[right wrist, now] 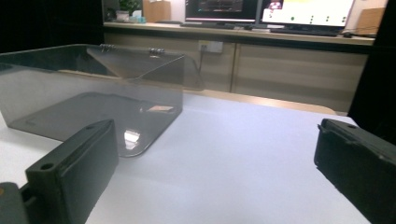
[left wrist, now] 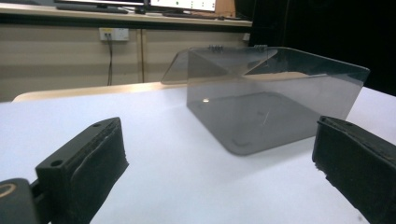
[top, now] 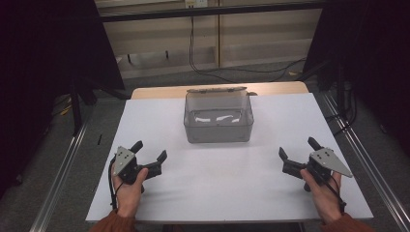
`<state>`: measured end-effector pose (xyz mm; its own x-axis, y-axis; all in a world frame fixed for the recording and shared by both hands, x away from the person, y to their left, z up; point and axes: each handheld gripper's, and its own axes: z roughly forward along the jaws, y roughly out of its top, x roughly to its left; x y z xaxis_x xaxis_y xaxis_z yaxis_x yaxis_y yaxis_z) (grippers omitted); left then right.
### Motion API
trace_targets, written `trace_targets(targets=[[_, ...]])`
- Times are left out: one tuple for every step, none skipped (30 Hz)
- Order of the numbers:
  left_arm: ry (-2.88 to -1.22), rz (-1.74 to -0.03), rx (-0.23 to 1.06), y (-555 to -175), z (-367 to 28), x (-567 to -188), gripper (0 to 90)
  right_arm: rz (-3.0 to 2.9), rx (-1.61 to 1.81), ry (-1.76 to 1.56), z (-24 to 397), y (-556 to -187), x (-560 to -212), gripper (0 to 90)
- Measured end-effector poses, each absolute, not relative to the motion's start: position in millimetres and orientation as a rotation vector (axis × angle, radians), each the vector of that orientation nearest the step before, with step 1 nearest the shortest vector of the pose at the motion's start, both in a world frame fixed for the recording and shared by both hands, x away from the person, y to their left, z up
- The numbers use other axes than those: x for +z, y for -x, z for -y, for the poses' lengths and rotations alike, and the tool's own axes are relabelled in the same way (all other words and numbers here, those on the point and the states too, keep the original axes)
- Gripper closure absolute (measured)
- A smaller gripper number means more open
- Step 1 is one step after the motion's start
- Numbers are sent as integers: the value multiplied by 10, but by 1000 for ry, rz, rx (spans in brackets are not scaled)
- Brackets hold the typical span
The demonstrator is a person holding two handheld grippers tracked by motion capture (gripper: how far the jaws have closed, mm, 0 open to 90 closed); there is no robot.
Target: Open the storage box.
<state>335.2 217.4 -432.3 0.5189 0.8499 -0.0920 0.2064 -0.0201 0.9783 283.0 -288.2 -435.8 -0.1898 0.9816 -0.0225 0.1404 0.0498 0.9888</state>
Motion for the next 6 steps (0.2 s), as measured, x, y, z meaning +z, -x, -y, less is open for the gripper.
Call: trace_targets(targets=[[-1538,-951,646,-3326,-2180,-4338,26,-1462,1255,-1196,2905,-2786,-4361,0],[-1540,-954,639,-3313,-2186,-4346,26,-1457,1261,-1191,2914,-2758,-4372,0],[-1541,-950,639,-3308,-2196,-4350,26,-1458,1259,-1185,2916,-2742,-4383,0],[-1533,-950,643,-3313,-2199,-4349,26,-1465,1260,-1180,2909,-2732,-4396,0],[-1531,-955,654,-3315,-2206,-4346,26,-1468,1262,-1177,2902,-2735,-4403,0],[-1531,-955,654,-3315,-2206,-4346,26,-1468,1262,-1177,2902,-2735,-4403,0]])
